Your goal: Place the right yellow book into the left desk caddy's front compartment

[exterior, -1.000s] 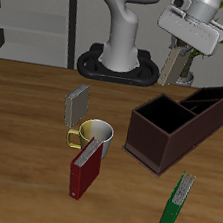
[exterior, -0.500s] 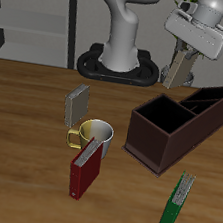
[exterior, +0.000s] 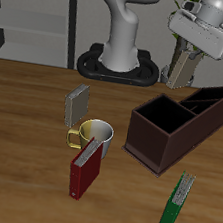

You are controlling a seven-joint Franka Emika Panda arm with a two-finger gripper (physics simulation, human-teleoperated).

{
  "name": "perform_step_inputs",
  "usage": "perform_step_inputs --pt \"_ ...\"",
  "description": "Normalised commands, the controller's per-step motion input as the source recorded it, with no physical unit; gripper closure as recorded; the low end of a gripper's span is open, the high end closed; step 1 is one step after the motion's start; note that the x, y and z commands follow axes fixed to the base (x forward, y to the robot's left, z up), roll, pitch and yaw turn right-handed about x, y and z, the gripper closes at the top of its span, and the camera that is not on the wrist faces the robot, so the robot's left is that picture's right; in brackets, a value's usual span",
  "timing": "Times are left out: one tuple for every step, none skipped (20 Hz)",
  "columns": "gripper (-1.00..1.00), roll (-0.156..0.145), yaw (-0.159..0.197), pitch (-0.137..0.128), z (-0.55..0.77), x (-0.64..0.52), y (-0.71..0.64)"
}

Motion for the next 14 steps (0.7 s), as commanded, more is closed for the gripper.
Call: perform_step_inputs --pt "1.0 -0.021 -0.046 0.04 -0.09 -0.03 0.03" --pt "1.0 0.052 -0.02 0.008 -0.02 0.04 0.17" --pt "1.0 0.057 0.055 -0.037 0.03 0.02 0.19" --pt "1.0 -0.011 -0.024 0.005 -0.01 0.09 0.09" --pt "1.0 0.021 -0.01 0.017 -0.02 0.03 0.1" --pt "1.0 0.024 -0.018 -0.003 0.0 0.03 0.05" --pt "1.0 -0.001 -0.027 0.004 0.04 0.05 0.06" --pt "1.0 0.003 -0.011 0.001 0.01 0.09 0.09" --pt "1.0 0.023 -0.028 0.009 0.01 0.06 0.11" --pt "1.0 0.011 0.046 -0.055 0.04 0.09 0.19" --pt "1.0 -0.004 0.012 -0.01 0.01 0.03 0.03" --pt "1.0 0.021 0.004 0.0 -0.01 0.12 0.13" --pt "1.0 0.037 0.015 -0.003 -0.02 0.06 0.07" --pt "1.0 0.003 0.017 -0.001 -0.02 0.23 0.09"
